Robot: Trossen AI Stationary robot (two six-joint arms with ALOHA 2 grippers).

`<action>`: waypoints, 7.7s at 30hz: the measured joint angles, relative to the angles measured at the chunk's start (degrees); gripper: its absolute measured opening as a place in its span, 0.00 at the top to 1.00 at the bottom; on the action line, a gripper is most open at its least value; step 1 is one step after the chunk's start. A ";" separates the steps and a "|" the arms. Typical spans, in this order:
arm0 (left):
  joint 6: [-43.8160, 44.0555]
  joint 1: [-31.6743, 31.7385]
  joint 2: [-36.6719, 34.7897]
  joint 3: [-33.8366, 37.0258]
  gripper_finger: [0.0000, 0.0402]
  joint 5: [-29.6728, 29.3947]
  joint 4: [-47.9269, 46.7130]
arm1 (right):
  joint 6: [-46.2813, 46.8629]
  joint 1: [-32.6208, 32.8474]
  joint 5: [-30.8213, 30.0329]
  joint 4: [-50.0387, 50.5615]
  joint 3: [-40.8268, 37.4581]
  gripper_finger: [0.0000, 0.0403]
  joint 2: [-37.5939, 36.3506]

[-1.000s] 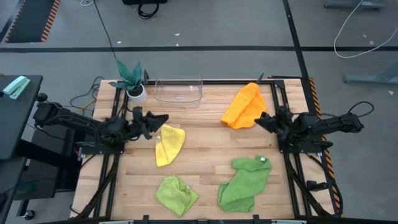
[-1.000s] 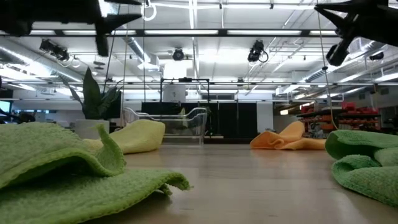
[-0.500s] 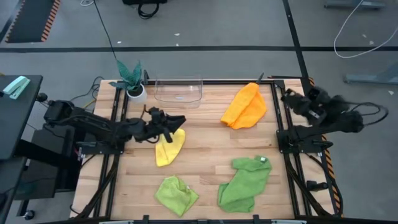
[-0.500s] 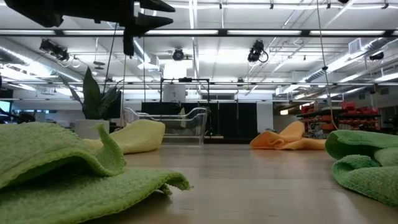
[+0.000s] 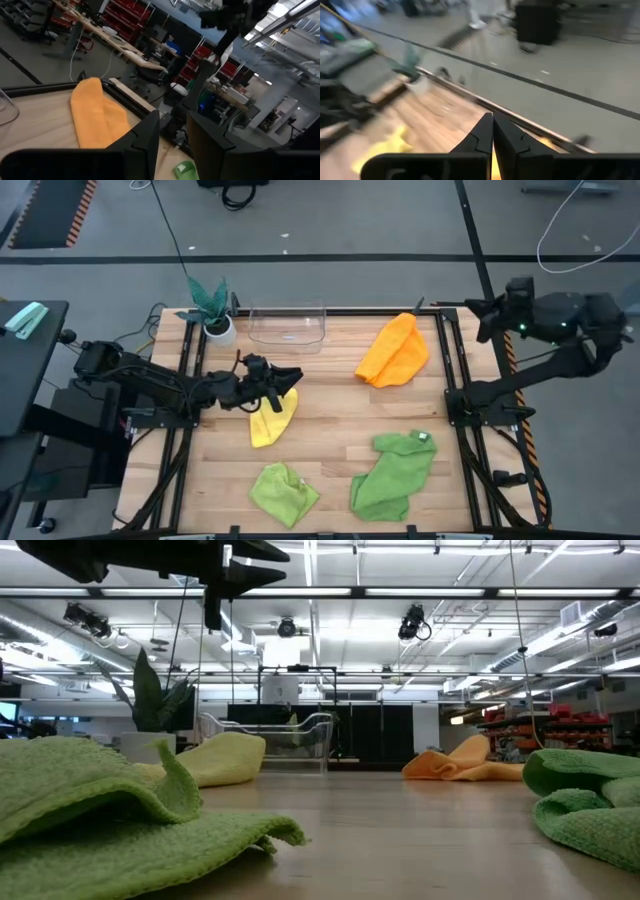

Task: Fold microfiber towels
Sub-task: Fold the orange towel

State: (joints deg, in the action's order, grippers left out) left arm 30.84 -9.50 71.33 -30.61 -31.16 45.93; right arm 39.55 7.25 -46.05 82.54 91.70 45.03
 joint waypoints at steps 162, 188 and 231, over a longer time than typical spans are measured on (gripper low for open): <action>15.88 11.32 24.30 -19.65 0.73 25.22 -13.68 | -21.74 -68.30 53.82 -32.43 -24.95 0.97 51.92; 12.10 11.32 24.28 -19.65 0.77 20.84 -27.41 | -23.25 -42.80 54.08 -37.30 -13.89 1.00 51.92; 6.99 28.45 24.40 -20.88 0.63 53.59 -12.32 | -4.24 -4.23 47.09 -0.29 4.25 1.00 41.07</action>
State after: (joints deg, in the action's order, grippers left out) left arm 37.82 18.96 95.73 -51.49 22.43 33.61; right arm 35.30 3.01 1.04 82.24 95.95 86.09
